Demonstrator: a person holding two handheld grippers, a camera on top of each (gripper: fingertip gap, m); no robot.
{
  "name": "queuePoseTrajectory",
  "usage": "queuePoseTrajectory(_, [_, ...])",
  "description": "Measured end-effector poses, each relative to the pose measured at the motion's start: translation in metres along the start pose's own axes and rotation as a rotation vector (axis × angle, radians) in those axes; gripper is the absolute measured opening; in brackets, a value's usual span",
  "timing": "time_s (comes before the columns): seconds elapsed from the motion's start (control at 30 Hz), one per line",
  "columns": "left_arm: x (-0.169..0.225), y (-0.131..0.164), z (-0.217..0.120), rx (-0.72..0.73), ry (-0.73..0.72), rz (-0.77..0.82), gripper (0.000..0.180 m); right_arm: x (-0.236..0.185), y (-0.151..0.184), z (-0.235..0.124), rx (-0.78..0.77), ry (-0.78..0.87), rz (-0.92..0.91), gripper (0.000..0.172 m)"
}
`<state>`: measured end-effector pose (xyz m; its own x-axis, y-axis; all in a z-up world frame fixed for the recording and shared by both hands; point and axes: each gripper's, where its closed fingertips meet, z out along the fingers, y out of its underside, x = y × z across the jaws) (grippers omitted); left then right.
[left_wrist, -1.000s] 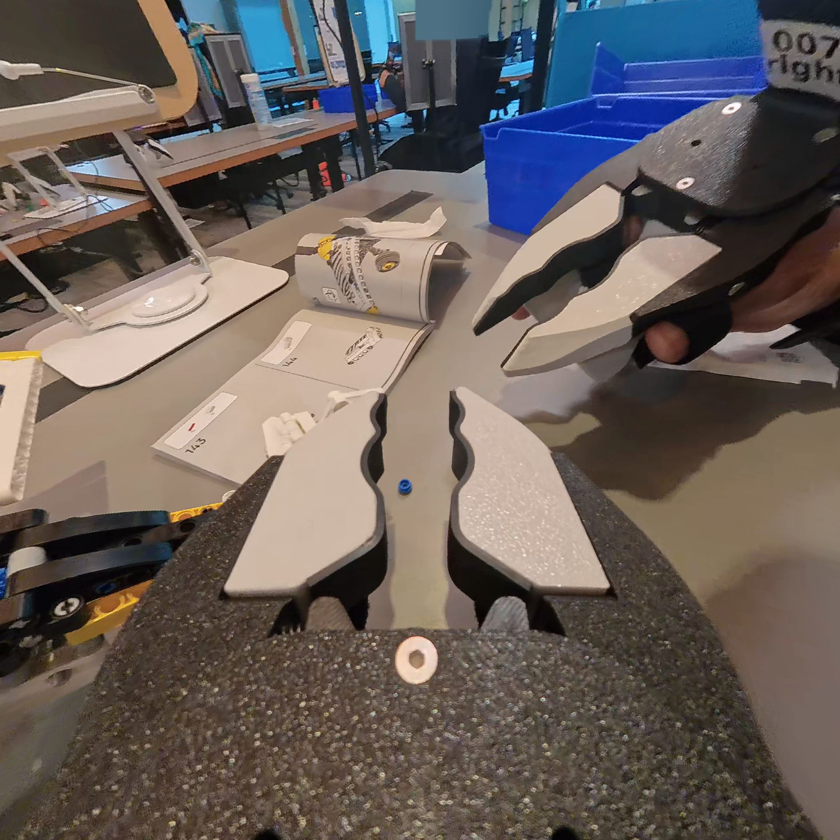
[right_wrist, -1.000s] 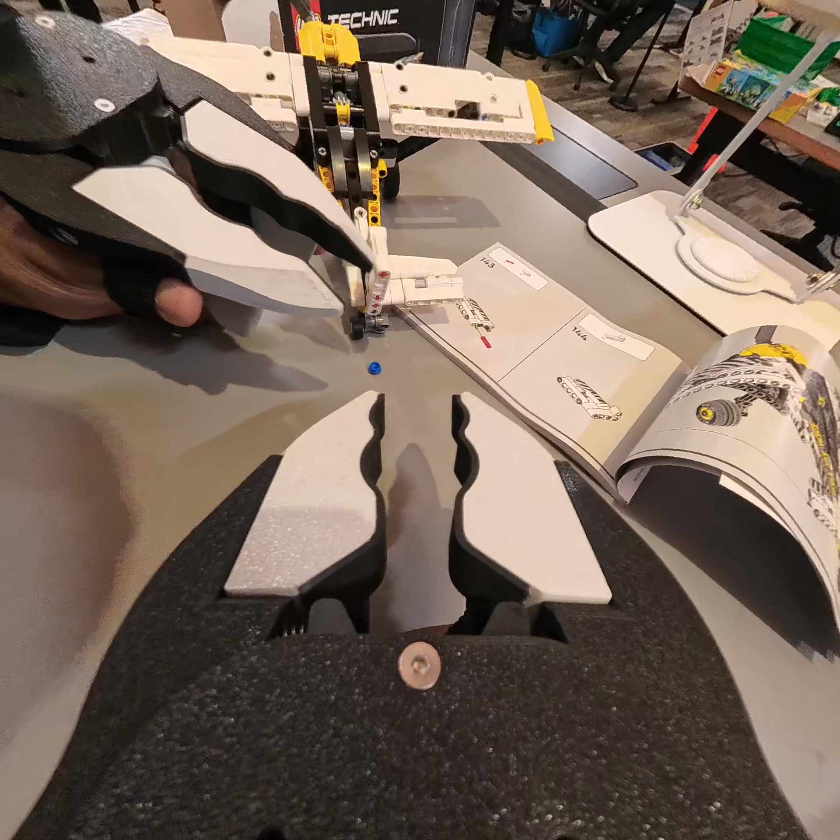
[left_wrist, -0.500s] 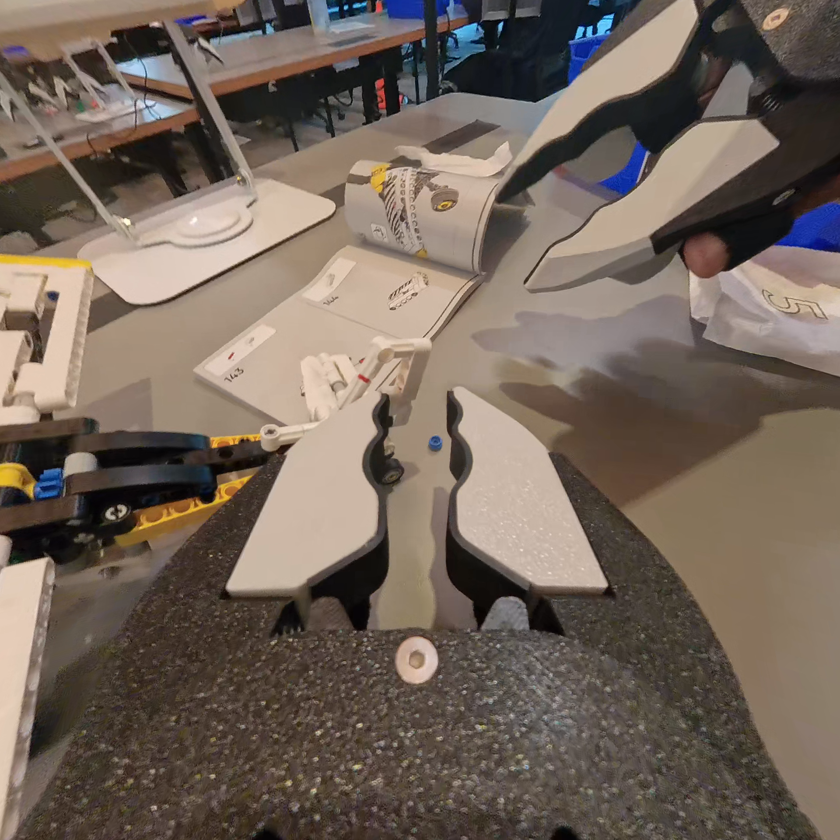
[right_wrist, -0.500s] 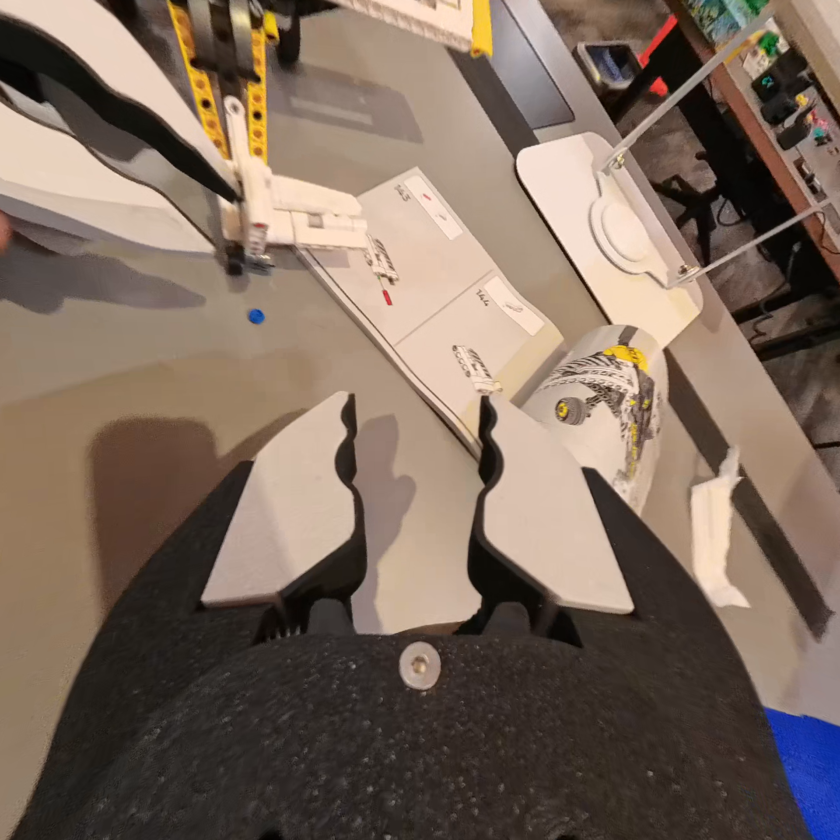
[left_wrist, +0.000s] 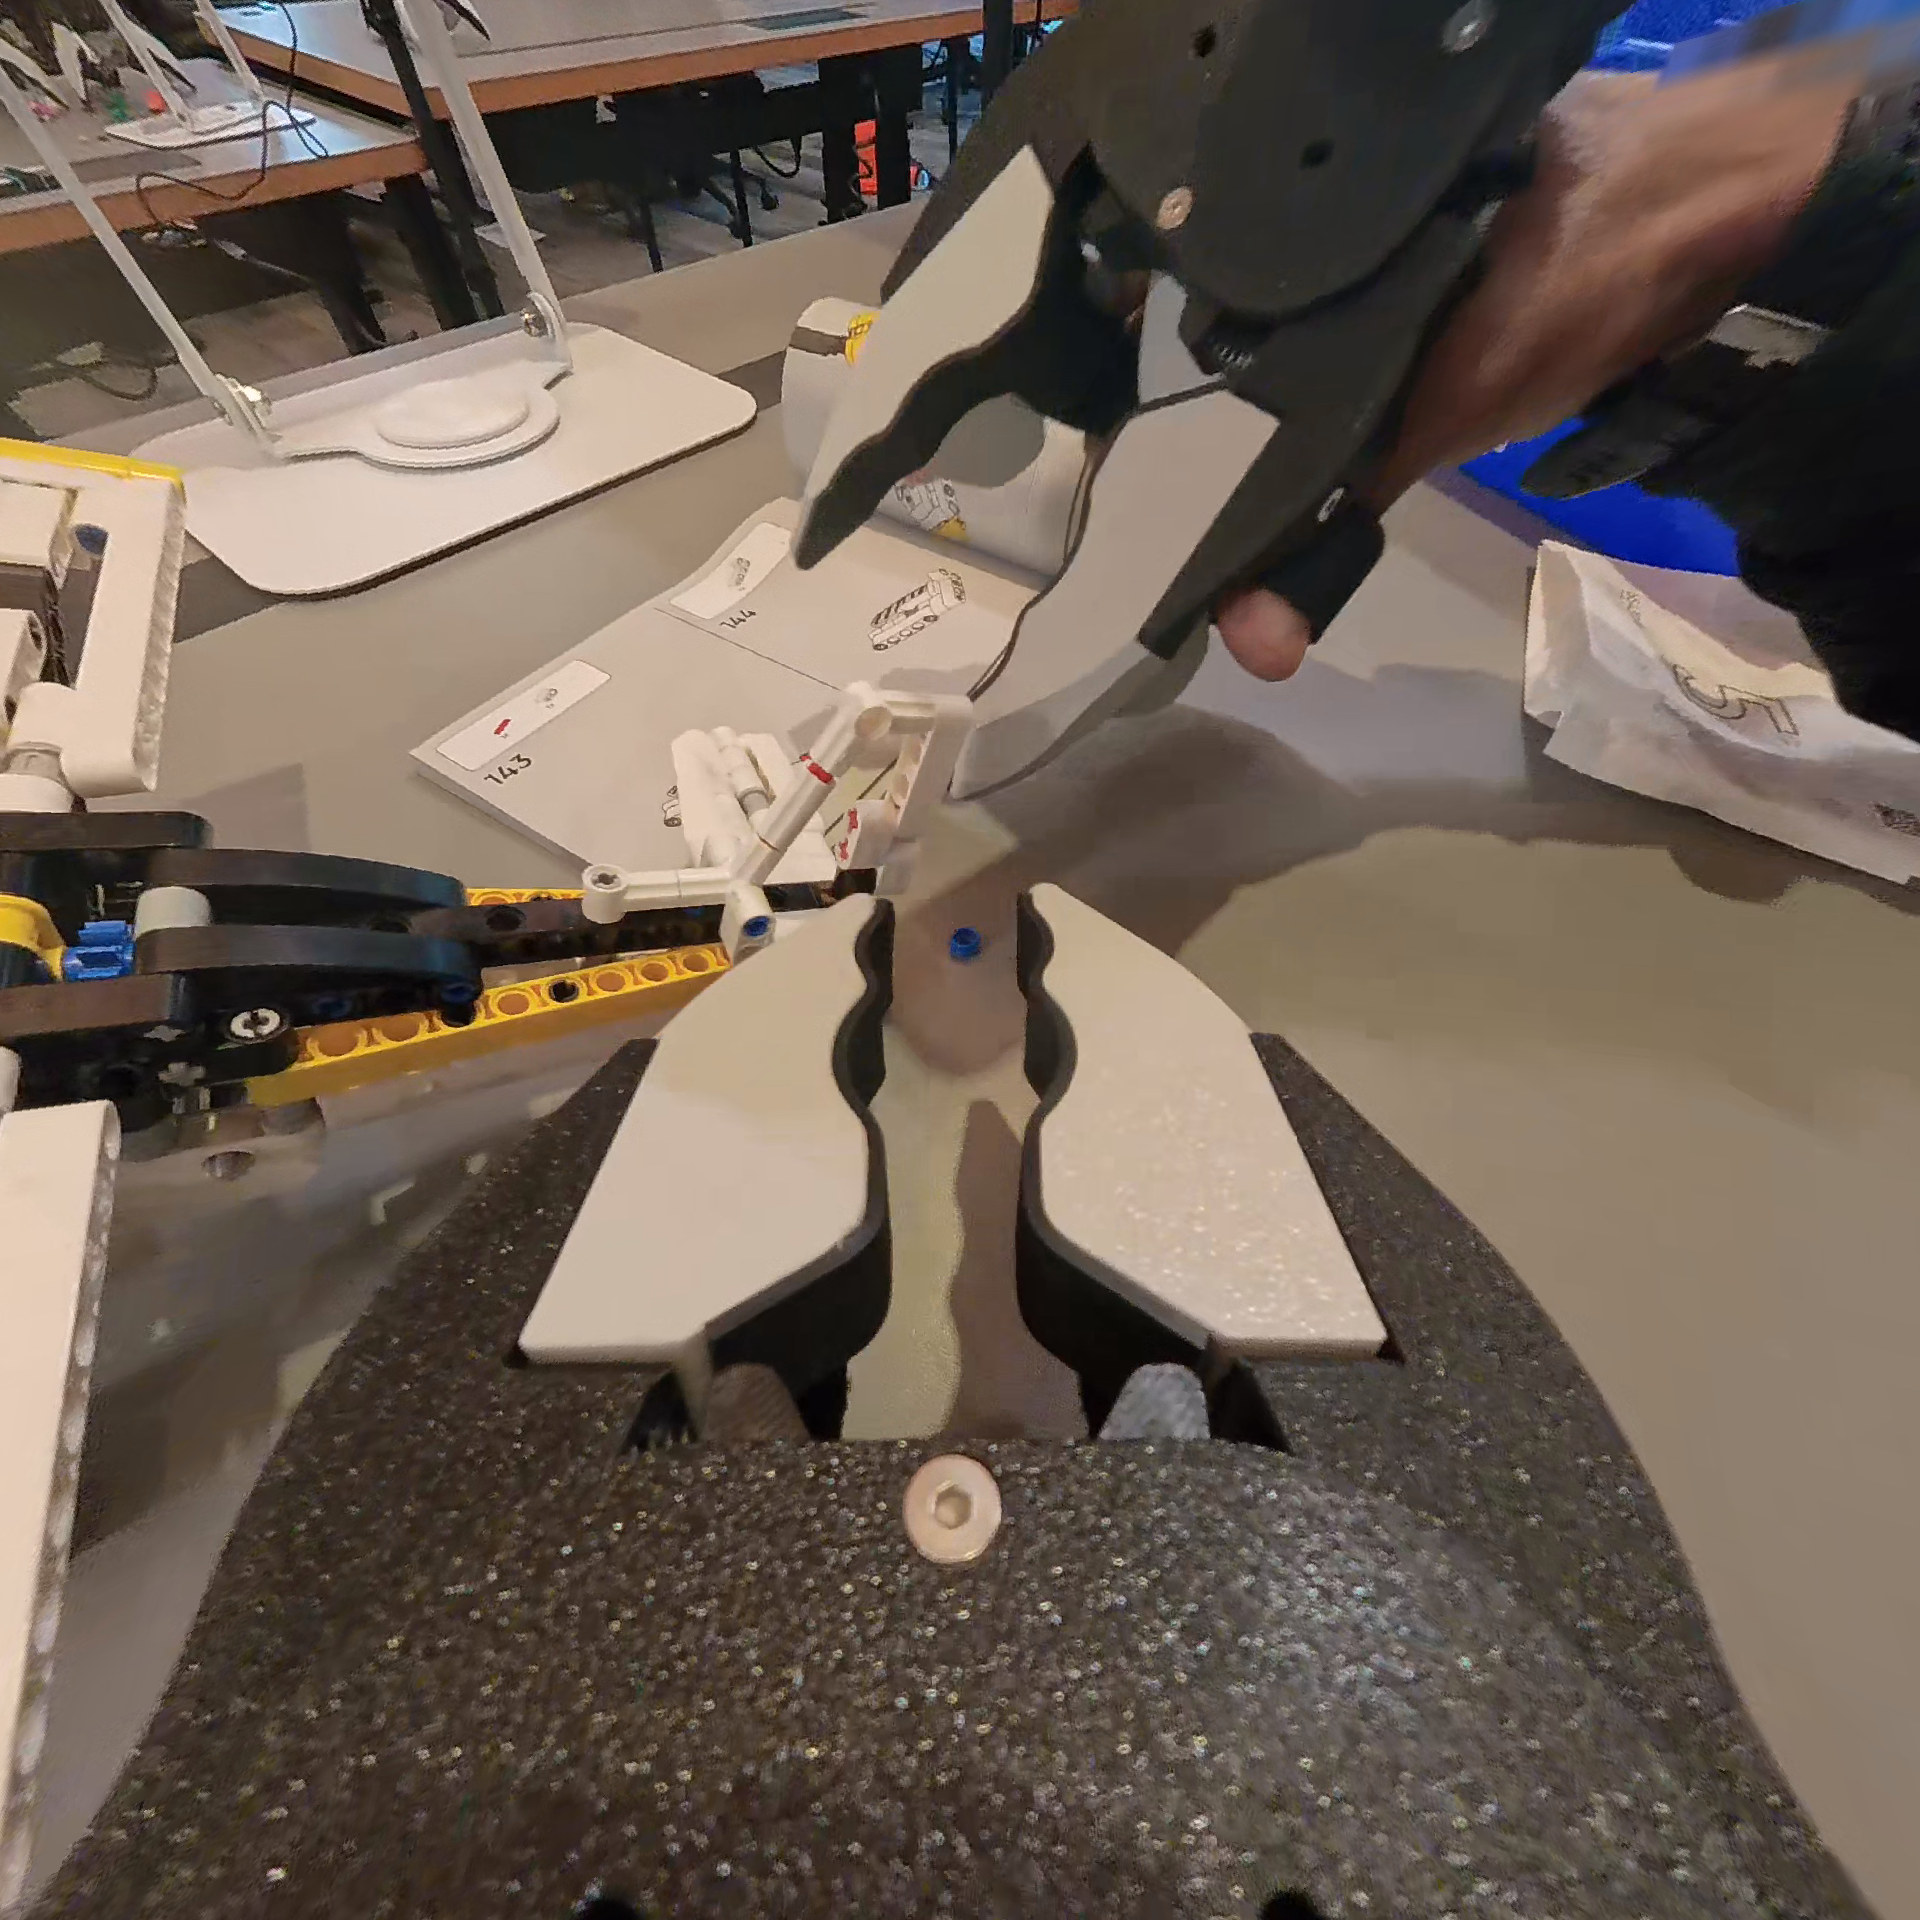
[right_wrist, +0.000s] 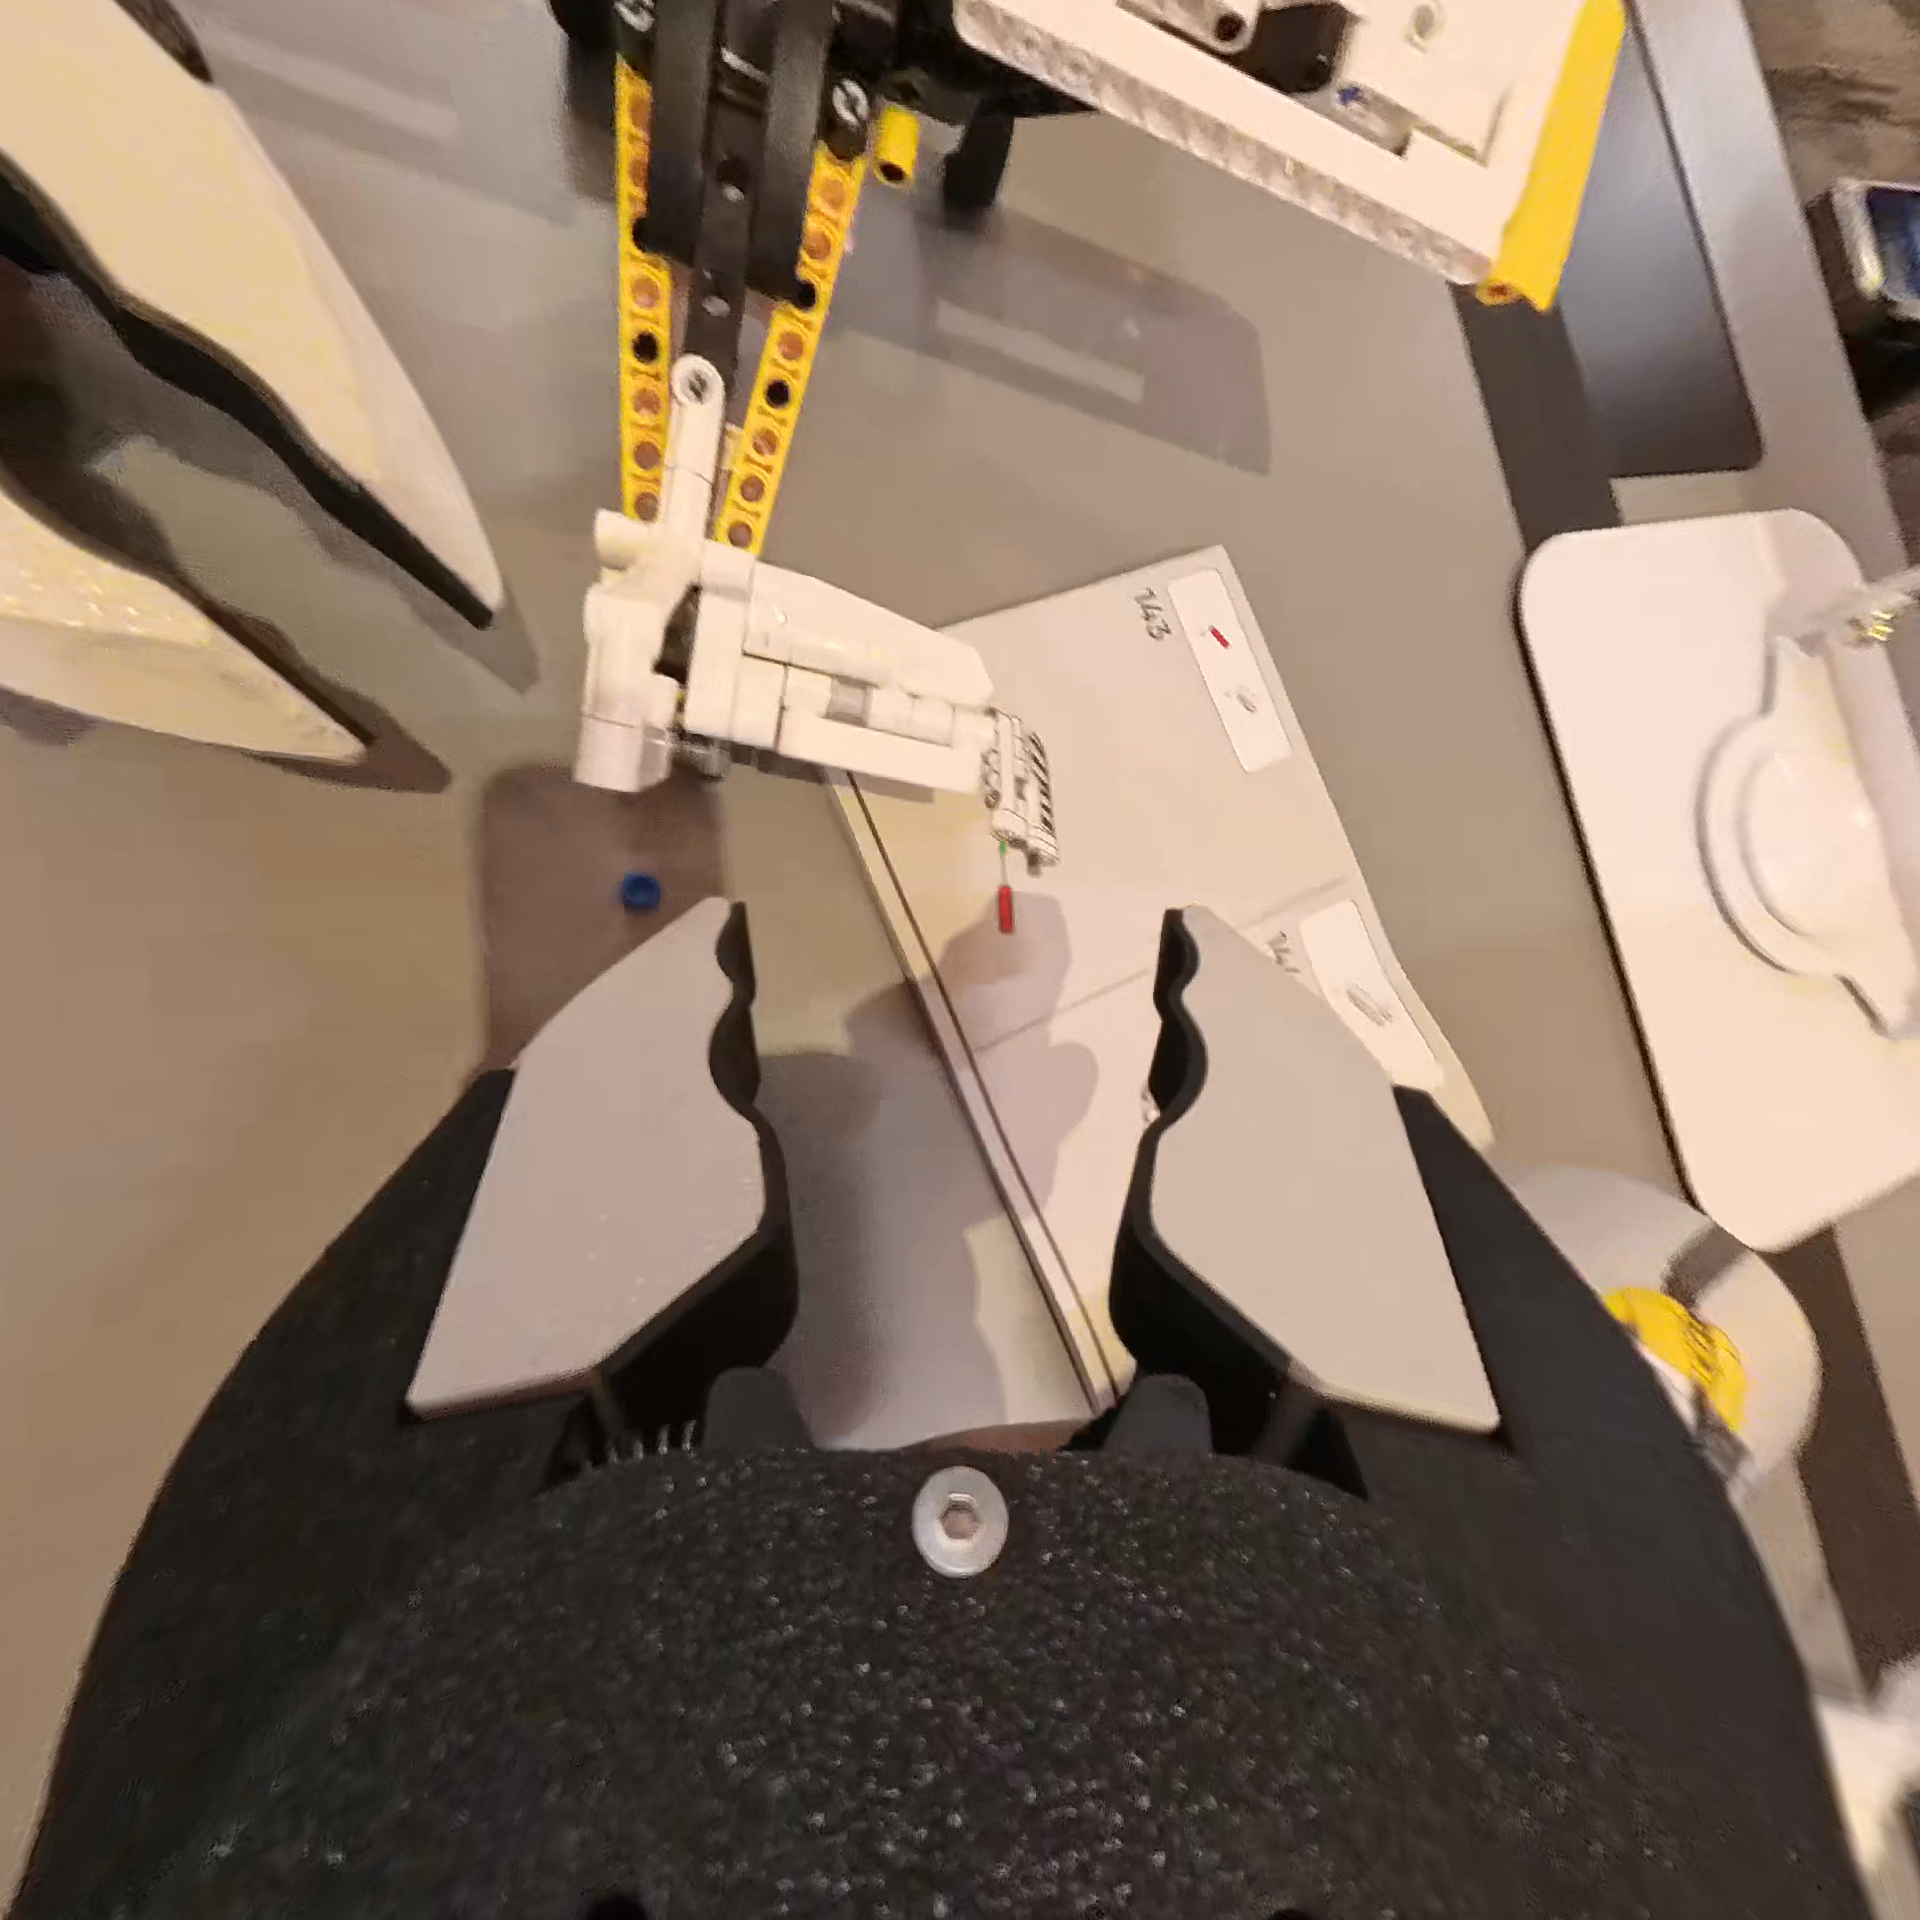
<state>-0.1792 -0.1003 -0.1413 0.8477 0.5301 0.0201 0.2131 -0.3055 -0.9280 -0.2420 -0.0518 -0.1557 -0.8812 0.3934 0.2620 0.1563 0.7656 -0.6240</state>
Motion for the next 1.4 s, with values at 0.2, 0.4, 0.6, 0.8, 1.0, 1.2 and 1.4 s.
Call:
queuePoseTrajectory(0.2, [-0.002,0.000,0.001,-0.002,0.011,-0.034,0.023,-0.003,0.011,0.016,0.002,-0.101,0.040,0.070])
queuePoseTrajectory(0.4, [-0.002,0.001,0.001,-0.006,0.018,-0.047,0.022,-0.001,0.035,0.023,-0.138,-0.120,0.091,0.071])
queuePoseTrajectory(0.6, [0.000,0.002,0.002,-0.014,0.038,-0.044,0.022,-0.002,0.046,0.016,-0.207,-0.121,0.192,0.067])
queuePoseTrajectory(0.8, [0.003,0.002,0.002,-0.016,0.047,-0.029,0.022,-0.005,0.064,0.002,-0.347,-0.096,0.249,0.071])
queuePoseTrajectory(1.0, [0.004,0.003,0.002,-0.026,0.057,-0.026,0.022,-0.017,0.082,-0.018,-0.385,-0.063,0.296,0.067])
queuePoseTrajectory(1.2, [0.009,0.006,0.005,-0.050,0.071,0.006,0.022,-0.037,0.087,-0.030,-0.363,-0.044,0.312,0.061])
queuePoseTrajectory(1.4, [0.023,0.018,0.009,-0.143,0.140,0.085,0.022,-0.059,0.083,-0.036,-0.346,-0.045,0.292,0.052])
